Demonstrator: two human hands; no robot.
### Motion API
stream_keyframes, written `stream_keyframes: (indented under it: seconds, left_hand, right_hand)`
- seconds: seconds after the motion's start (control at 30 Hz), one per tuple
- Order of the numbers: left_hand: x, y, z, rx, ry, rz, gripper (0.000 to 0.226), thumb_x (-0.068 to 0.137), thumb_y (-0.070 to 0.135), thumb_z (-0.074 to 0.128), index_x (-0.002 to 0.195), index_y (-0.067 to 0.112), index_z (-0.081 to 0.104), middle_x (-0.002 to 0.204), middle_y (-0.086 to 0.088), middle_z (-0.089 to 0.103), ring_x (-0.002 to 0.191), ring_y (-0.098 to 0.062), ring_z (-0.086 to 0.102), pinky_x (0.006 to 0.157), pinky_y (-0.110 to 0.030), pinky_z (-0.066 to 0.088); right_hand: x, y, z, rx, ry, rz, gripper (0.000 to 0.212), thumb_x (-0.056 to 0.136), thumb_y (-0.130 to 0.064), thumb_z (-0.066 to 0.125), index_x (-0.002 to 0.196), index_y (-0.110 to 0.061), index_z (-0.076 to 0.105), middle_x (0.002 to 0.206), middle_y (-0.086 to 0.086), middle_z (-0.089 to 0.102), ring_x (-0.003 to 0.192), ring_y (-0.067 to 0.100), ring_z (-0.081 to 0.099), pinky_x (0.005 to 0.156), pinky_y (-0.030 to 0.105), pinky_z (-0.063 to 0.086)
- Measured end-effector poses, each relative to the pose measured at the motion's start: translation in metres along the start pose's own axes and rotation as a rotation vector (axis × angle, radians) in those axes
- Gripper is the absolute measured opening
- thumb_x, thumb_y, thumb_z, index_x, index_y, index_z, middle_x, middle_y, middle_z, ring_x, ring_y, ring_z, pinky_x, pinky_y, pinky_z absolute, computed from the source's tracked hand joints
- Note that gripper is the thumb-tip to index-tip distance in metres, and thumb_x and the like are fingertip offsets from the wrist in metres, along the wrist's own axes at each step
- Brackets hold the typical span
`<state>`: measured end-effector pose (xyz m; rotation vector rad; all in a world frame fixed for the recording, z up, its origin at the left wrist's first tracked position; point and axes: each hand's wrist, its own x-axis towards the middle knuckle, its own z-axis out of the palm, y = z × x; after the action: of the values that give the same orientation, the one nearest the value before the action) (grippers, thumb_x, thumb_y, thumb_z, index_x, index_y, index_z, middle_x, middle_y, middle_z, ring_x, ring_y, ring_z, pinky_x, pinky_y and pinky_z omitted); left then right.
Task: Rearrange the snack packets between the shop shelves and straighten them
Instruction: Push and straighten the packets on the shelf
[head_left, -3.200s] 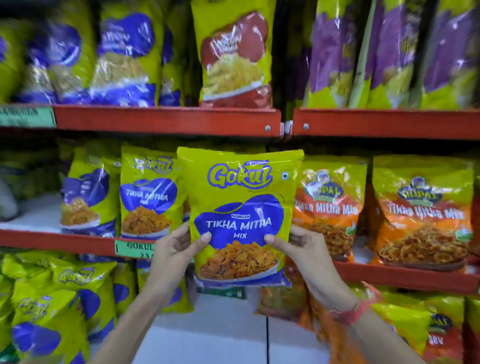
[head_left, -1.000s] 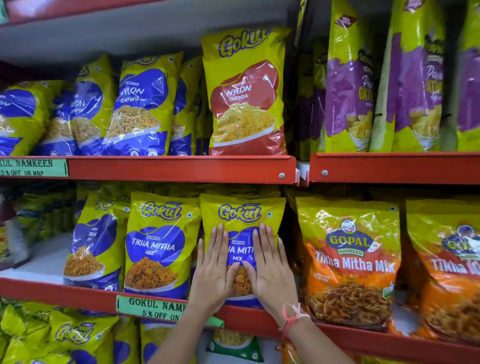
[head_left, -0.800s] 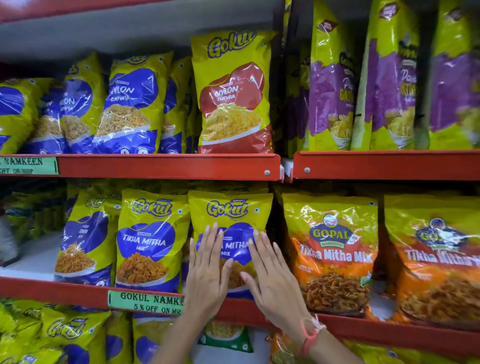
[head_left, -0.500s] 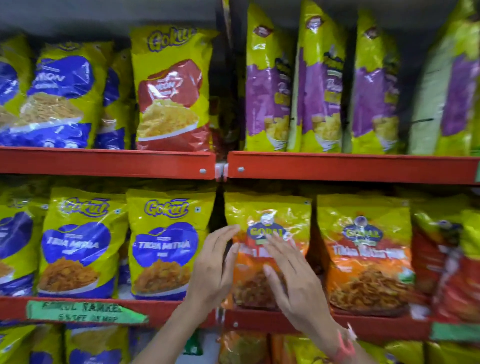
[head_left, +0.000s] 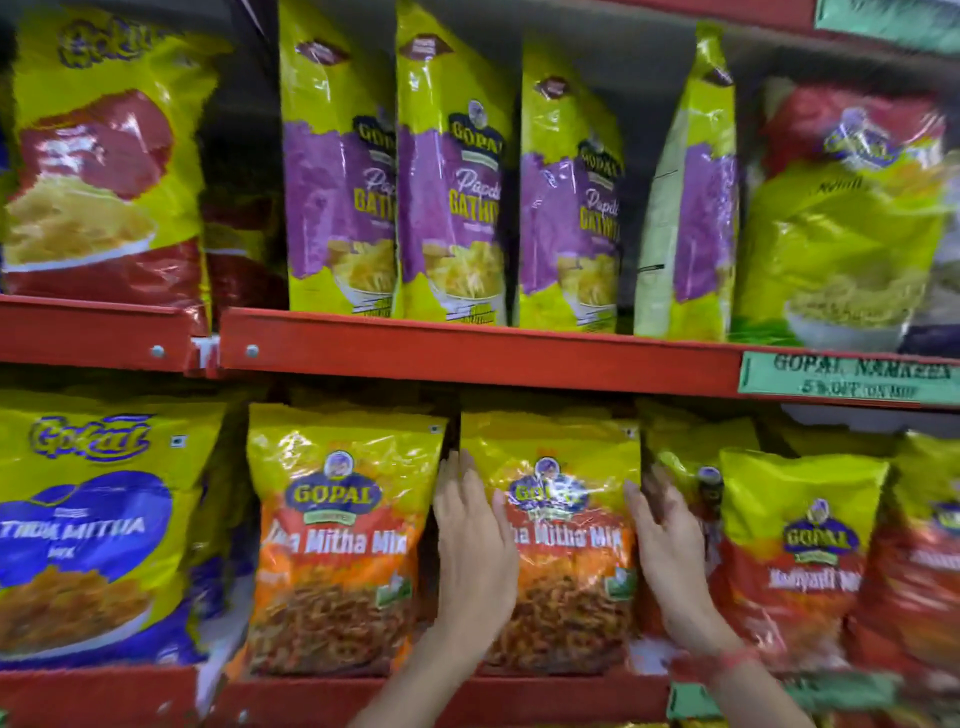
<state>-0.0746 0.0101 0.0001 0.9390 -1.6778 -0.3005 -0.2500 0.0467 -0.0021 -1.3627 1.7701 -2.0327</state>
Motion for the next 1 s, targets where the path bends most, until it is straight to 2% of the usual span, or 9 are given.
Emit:
stream_keyframes:
  seconds: [0.13, 0.2, 0.27, 0.37, 0.57, 0.67, 0.77, 0.83, 1.0]
  left_hand:
    - [0.012, -0.001, 0.007, -0.321, 0.072, -0.216, 0.053, 0.099, 0.03, 0.039, 0.148, 0.015, 0.026, 0.154, -0.002, 0.033, 0.142, -0.018, 0.032, 0.115, -0.032, 0.028]
    - [0.019, 0.004, 0.004, -0.546, 0.136, -0.302, 0.039, 0.097, 0.029, 0.046, 0.135, 0.016, 0.048, 0.136, 0.001, 0.054, 0.122, -0.012, 0.05, 0.099, -0.025, 0.04]
    - [0.022, 0.013, -0.003, -0.672, 0.171, -0.303, 0.017, 0.096, 0.029, 0.049, 0.104, 0.024, 0.063, 0.104, 0.01, 0.066, 0.098, -0.004, 0.057, 0.078, -0.011, 0.043]
    - [0.025, 0.019, -0.011, -0.758, 0.193, -0.297, 0.023, 0.095, 0.031, 0.05, 0.082, 0.02, 0.064, 0.073, 0.01, 0.058, 0.072, -0.004, 0.051, 0.063, -0.011, 0.041]
    - [0.032, 0.02, -0.007, -0.763, 0.205, -0.359, 0.025, 0.093, 0.035, 0.053, 0.078, 0.018, 0.064, 0.082, 0.0, 0.063, 0.079, -0.01, 0.054, 0.07, -0.021, 0.042]
    - [0.022, 0.015, -0.007, -0.602, 0.229, -0.215, 0.023, 0.094, 0.037, 0.05, 0.105, 0.02, 0.062, 0.099, 0.003, 0.063, 0.092, -0.014, 0.059, 0.071, -0.014, 0.046]
    - [-0.002, 0.004, 0.001, -0.176, 0.249, 0.101, 0.049, 0.099, 0.035, 0.04, 0.146, 0.024, 0.031, 0.15, 0.006, 0.038, 0.14, -0.009, 0.034, 0.113, -0.019, 0.028]
    - [-0.019, -0.009, 0.015, 0.125, 0.18, 0.343, 0.059, 0.098, 0.03, 0.037, 0.152, 0.016, 0.017, 0.162, 0.0, 0.016, 0.15, -0.013, 0.013, 0.122, -0.035, 0.006]
    - [-0.035, -0.042, 0.038, 0.405, -0.049, 0.495, 0.059, 0.099, 0.038, 0.031, 0.149, 0.008, 0.025, 0.161, -0.007, 0.019, 0.149, -0.02, 0.015, 0.12, -0.043, 0.014]
  right_hand:
    - [0.014, -0.001, 0.005, 0.384, 0.022, 0.182, 0.027, 0.091, -0.026, 0.064, 0.117, -0.019, 0.065, 0.129, 0.014, 0.065, 0.123, 0.026, 0.059, 0.111, 0.047, 0.041]
    - [0.015, -0.004, 0.005, 0.493, 0.058, 0.212, 0.014, 0.089, -0.028, 0.067, 0.1, -0.02, 0.071, 0.115, 0.014, 0.071, 0.112, 0.029, 0.065, 0.106, 0.053, 0.045]
    - [0.015, -0.006, 0.003, 0.55, 0.119, 0.227, 0.018, 0.087, -0.032, 0.069, 0.095, -0.016, 0.074, 0.103, 0.015, 0.074, 0.102, 0.032, 0.068, 0.101, 0.057, 0.049]
    - [0.012, -0.015, -0.001, 0.577, 0.235, 0.225, 0.029, 0.081, -0.039, 0.074, 0.093, -0.013, 0.076, 0.096, 0.01, 0.075, 0.102, 0.033, 0.069, 0.099, 0.057, 0.05]
    - [0.011, -0.027, -0.003, 0.545, 0.295, 0.154, 0.034, 0.088, -0.028, 0.067, 0.106, 0.001, 0.07, 0.081, -0.007, 0.066, 0.078, -0.001, 0.057, 0.075, 0.018, 0.044]
    - [0.0, -0.023, -0.002, 0.348, 0.324, -0.011, 0.032, 0.097, -0.031, 0.053, 0.114, -0.006, 0.065, 0.085, -0.007, 0.064, 0.075, 0.011, 0.056, 0.074, 0.023, 0.048]
    - [-0.022, -0.012, 0.002, -0.053, 0.316, -0.397, 0.046, 0.101, -0.032, 0.041, 0.142, -0.011, 0.044, 0.139, 0.004, 0.054, 0.132, 0.02, 0.047, 0.107, 0.028, 0.04]
    - [-0.033, 0.005, 0.009, -0.383, 0.238, -0.673, 0.058, 0.098, -0.03, 0.041, 0.149, -0.004, 0.031, 0.157, 0.011, 0.034, 0.15, 0.023, 0.024, 0.123, 0.034, 0.02]
    - [-0.045, 0.047, 0.021, -0.753, 0.032, -0.785, 0.058, 0.101, -0.035, 0.034, 0.149, -0.001, 0.032, 0.16, 0.014, 0.029, 0.15, 0.026, 0.023, 0.121, 0.045, 0.021]
